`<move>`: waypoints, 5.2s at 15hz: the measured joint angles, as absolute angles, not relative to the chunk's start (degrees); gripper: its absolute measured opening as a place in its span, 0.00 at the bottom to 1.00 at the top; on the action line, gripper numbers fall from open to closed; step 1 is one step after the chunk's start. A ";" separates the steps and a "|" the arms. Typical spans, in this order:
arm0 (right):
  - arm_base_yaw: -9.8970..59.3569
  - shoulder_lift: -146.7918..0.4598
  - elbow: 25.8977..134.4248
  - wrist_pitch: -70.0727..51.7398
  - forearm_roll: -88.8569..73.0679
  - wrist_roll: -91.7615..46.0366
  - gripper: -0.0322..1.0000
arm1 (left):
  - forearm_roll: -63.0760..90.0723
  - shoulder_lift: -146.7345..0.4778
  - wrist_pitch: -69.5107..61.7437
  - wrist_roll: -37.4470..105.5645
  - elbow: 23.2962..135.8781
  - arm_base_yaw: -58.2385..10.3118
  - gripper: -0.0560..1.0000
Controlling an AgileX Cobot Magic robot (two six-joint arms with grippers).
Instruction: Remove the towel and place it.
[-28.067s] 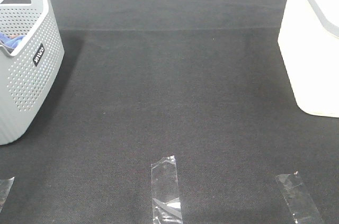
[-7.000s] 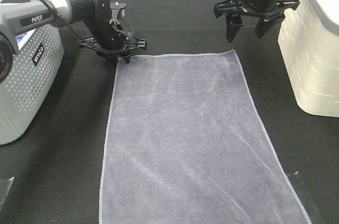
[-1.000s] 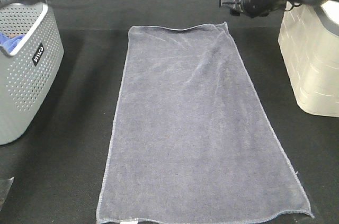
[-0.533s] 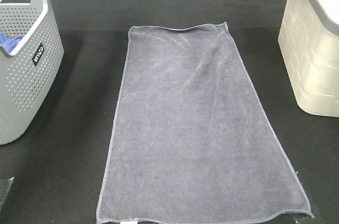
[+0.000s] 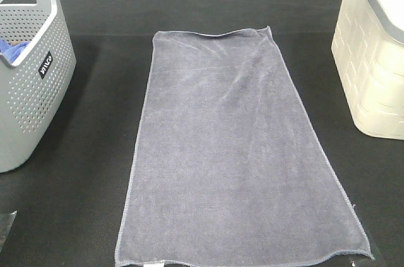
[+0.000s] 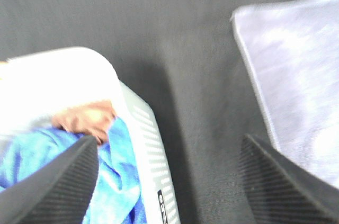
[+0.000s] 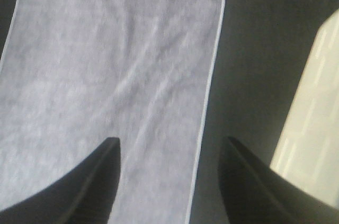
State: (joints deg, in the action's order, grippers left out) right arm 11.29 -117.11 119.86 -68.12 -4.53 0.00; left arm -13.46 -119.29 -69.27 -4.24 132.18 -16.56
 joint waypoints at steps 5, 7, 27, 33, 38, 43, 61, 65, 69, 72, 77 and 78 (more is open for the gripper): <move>11.29 -106.57 112.76 -69.27 -4.53 0.00 0.55 | -10.49 -104.56 -69.39 -2.41 123.70 -16.56 0.72; 11.29 -99.98 105.31 -69.27 -4.53 0.00 0.55 | -10.26 -95.51 -69.44 -2.18 112.07 -16.56 0.72; 11.29 -36.27 32.49 -65.60 -4.47 -4.07 0.55 | 2.29 -8.25 -70.07 8.48 32.31 -16.56 0.72; 11.29 -11.75 30.48 -63.83 -4.47 -5.44 0.55 | 5.33 -7.45 -63.54 11.80 30.88 -16.56 0.72; 11.29 -3.84 28.76 -61.19 -4.76 -5.73 0.55 | 5.73 -7.45 -60.50 11.80 29.62 -16.56 0.72; 11.29 -3.84 28.65 -61.19 -4.76 -5.73 0.55 | 5.90 -7.45 -60.50 11.80 29.62 -16.56 0.72; -0.86 -3.72 28.65 -61.19 -4.81 -5.73 0.55 | 5.84 0.17 -60.39 11.80 29.34 1.03 0.72; -1.26 0.23 28.65 -61.13 -4.93 -5.73 0.55 | 5.79 0.23 -60.39 11.80 29.34 1.03 0.72; -1.26 0.23 28.65 -61.13 -4.98 -5.73 0.55 | 5.73 0.23 -60.39 11.80 29.34 1.03 0.72; -1.26 0.23 28.65 -61.13 -4.98 -5.73 0.55 | 5.67 0.29 -60.39 11.80 29.34 1.03 0.72; -1.26 0.23 28.65 -61.13 -4.98 -5.73 0.55 | 5.56 0.29 -60.39 11.80 29.34 1.03 0.72; -1.26 0.23 28.65 -61.13 -4.98 -5.73 0.55 | 5.56 0.29 -60.39 11.80 29.34 1.03 0.72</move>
